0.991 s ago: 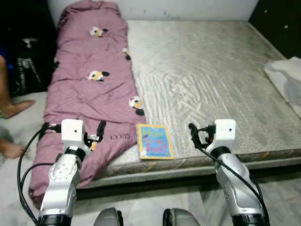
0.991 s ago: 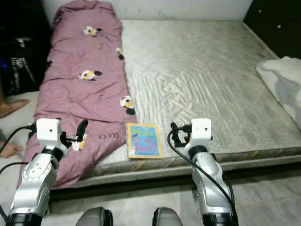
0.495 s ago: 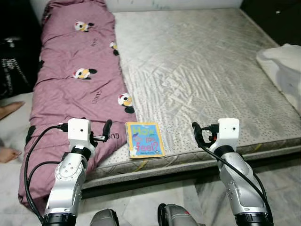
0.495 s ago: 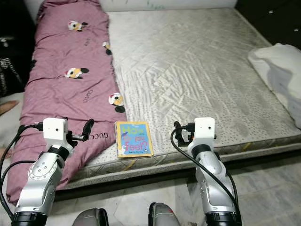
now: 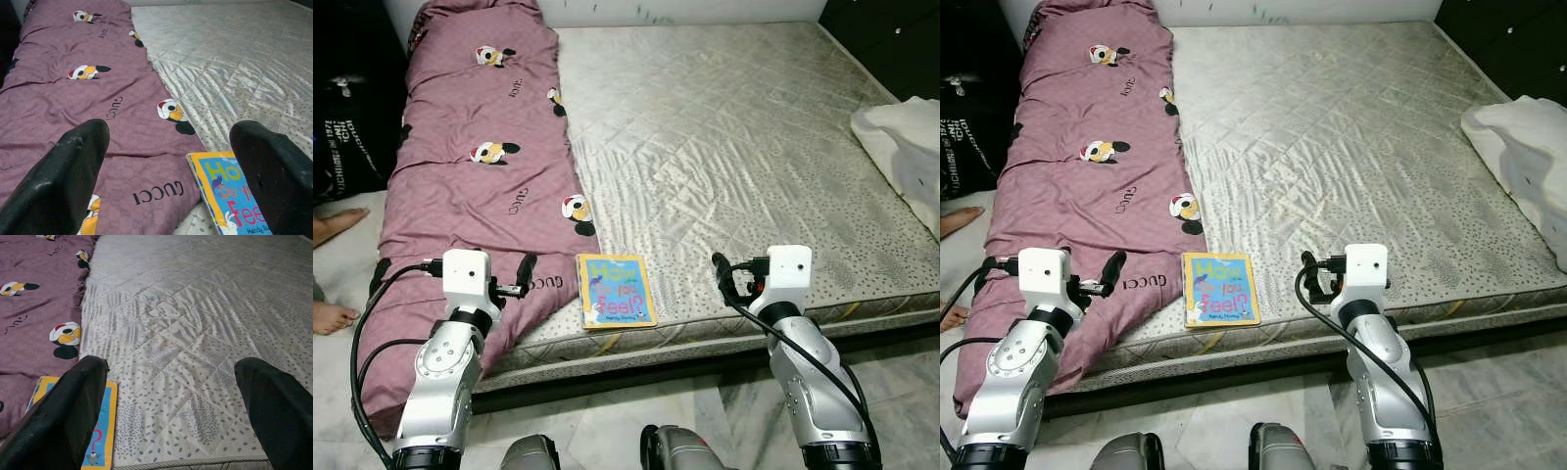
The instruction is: Clean up the room
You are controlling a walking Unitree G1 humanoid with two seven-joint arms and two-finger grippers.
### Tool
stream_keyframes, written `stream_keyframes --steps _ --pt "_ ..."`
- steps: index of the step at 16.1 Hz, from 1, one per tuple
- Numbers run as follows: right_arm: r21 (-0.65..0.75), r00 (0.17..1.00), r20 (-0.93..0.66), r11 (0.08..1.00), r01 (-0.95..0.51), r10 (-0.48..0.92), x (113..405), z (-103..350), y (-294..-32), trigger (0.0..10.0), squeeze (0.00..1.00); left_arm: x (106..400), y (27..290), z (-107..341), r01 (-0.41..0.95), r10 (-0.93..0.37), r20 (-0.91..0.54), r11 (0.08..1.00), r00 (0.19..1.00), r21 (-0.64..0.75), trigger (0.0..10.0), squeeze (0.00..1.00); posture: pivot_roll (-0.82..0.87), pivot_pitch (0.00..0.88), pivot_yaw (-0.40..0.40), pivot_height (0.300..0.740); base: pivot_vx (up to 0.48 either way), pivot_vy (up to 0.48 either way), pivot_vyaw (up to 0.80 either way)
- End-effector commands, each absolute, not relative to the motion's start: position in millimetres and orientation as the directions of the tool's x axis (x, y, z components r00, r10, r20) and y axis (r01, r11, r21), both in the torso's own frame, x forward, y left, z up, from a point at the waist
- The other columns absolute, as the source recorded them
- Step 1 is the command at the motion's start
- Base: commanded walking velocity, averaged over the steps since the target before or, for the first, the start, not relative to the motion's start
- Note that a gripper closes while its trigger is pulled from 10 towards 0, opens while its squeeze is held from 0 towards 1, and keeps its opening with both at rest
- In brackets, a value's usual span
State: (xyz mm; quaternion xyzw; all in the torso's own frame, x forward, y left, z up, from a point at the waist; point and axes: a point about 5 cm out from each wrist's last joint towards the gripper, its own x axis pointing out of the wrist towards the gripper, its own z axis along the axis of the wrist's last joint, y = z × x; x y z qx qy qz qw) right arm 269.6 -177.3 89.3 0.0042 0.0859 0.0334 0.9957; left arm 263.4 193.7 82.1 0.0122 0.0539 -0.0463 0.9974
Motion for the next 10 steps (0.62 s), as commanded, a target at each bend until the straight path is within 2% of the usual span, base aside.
stream_keyframes --steps 1,6,10 --pt "0.020 0.982 -0.173 0.998 -0.067 0.069 267.0 88.1 -178.7 10.0 0.00 262.6 192.8 83.8 0.091 -0.089 -0.105 0.996 0.990 0.014 10.0 0.00 -0.06 0.125 -0.026 0.720 0.000 0.000 0.00" --pt "0.024 0.982 -0.171 0.997 -0.076 0.079 267.3 88.3 -178.1 10.0 0.00 263.0 190.0 84.1 0.090 -0.088 -0.097 0.996 0.991 0.015 10.0 0.00 -0.06 0.121 -0.028 0.665 0.000 0.000 0.00" --pt "0.021 0.982 -0.172 0.997 -0.077 0.079 268.9 88.3 -178.3 10.0 0.00 265.8 190.2 86.8 0.085 -0.084 -0.083 0.996 0.993 0.008 10.0 0.00 -0.06 0.122 -0.031 0.665 0.000 0.000 0.00"
